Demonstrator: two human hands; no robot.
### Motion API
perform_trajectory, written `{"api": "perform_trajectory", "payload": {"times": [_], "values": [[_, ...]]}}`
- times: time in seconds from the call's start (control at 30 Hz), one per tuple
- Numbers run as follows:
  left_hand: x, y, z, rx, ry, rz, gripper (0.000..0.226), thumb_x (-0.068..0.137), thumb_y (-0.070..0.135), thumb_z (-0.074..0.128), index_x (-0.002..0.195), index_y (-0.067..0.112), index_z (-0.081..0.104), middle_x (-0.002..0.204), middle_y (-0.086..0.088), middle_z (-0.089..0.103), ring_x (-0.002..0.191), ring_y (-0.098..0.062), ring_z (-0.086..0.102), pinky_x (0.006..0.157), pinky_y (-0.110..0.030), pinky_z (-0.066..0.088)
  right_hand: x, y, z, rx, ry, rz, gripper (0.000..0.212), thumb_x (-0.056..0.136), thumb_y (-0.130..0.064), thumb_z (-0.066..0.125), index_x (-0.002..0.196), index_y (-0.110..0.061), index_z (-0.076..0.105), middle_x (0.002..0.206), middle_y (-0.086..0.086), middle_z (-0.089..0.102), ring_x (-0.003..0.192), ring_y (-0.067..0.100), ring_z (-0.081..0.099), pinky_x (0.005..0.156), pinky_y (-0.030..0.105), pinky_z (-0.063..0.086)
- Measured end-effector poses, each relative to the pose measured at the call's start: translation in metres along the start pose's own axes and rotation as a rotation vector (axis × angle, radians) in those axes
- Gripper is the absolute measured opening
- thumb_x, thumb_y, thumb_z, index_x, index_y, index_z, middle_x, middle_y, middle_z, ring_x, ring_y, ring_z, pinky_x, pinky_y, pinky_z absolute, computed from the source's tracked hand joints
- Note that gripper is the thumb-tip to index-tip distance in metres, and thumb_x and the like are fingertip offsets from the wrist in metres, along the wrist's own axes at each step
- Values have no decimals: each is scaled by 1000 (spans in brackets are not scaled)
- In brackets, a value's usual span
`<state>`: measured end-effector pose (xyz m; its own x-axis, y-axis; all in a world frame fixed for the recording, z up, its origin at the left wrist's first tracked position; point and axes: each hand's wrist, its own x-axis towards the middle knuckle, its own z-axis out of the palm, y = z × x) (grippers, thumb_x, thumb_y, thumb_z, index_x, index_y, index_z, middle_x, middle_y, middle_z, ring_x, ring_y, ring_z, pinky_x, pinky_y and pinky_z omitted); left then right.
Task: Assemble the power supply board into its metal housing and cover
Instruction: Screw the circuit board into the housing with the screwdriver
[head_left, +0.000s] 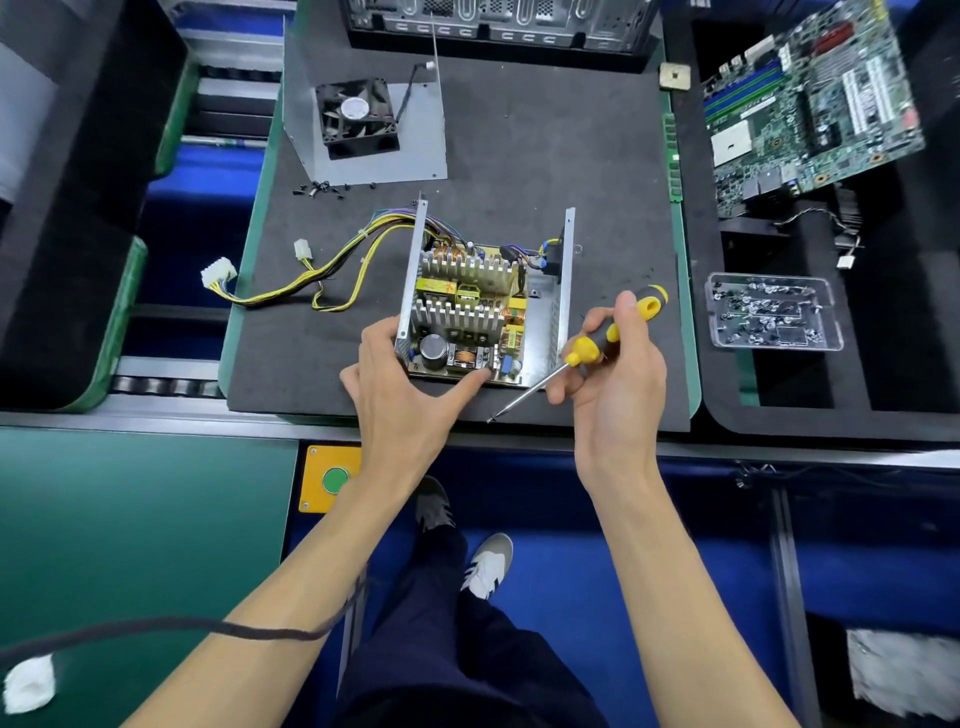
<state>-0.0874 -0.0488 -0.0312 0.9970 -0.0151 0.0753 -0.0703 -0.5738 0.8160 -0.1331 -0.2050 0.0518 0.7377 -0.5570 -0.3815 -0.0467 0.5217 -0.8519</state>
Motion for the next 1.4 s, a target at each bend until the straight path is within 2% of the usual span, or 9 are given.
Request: {"api": "perform_trajectory", "payload": {"times": [0.13, 0.33, 0.53, 0.63, 0.8, 1.03, 1.2, 1.33, 1.4], "values": [[1, 1, 1, 1, -19, -11, 77, 63, 60, 83, 121, 29, 42, 109, 26, 39, 107, 16, 35, 93, -34, 34, 1, -1, 0, -3, -2, 4, 45, 108, -35, 48, 69, -19, 64, 59, -1, 45, 50, 15, 46, 38, 25, 43], [2, 1, 1, -4, -43, -15, 82, 61, 57, 87, 122, 26, 42, 109, 24, 40, 99, 0, 37, 91, -29, 29, 0, -2, 1, -6, -14, -3, 44, 106, -37, 49, 68, -21, 64, 59, -2, 45, 50, 13, 48, 38, 25, 43], [2, 3, 1, -5, -32, -25, 82, 60, 61, 84, 120, 28, 40, 107, 28, 37, 108, 22, 31, 95, -37, 35, 0, -2, 2, -3, -18, -1, 50, 107, -38, 49, 60, -28, 66, 59, -4, 47, 48, 13, 48, 39, 25, 43], [3, 4, 1, 4, -33, -21, 83, 60, 63, 83, 121, 26, 41, 106, 29, 34, 108, 22, 31, 96, -38, 36, 1, -1, 1, -4, -17, -4, 48, 106, -39, 49, 62, -27, 66, 59, -3, 47, 48, 13, 49, 39, 25, 43], [2, 6, 1, 3, -18, -41, 82, 61, 63, 83, 120, 29, 37, 105, 26, 35, 108, 27, 26, 97, -49, 42, 1, 0, 1, -6, -11, -12, 47, 105, -38, 49, 64, -26, 66, 58, -3, 47, 49, 13, 49, 39, 25, 43], [0, 8, -5, -28, -63, -58, 83, 60, 63, 82, 121, 40, 31, 113, 21, 41, 108, 30, 21, 100, -49, 41, 2, 0, -2, -45, -9, -41, 44, 104, -39, 52, 65, -25, 67, 63, -2, 48, 51, 12, 46, 38, 23, 37], [-3, -3, -23, -70, -163, -25, 75, 70, 50, 81, 126, 53, 32, 120, 28, 45, 110, 20, 32, 98, -37, 41, -4, -5, 9, -170, -66, -160, 36, 100, -40, 53, 74, -19, 66, 64, -1, 47, 51, 15, 44, 39, 24, 35], [-7, -20, -32, 59, -94, 100, 63, 75, 32, 86, 126, 29, 50, 112, 17, 47, 101, -1, 41, 92, -17, 28, -9, -3, 27, -302, -207, -311, 31, 104, -33, 52, 81, -15, 63, 65, -7, 54, 53, 16, 49, 39, 27, 38], [-8, -23, -35, 90, -90, 110, 55, 76, 29, 85, 122, 25, 55, 110, 13, 50, 100, -6, 40, 88, -21, 29, -10, 1, 35, -381, -270, -366, 34, 101, -37, 54, 86, -7, 61, 67, -4, 57, 53, 22, 52, 40, 30, 42]]}}
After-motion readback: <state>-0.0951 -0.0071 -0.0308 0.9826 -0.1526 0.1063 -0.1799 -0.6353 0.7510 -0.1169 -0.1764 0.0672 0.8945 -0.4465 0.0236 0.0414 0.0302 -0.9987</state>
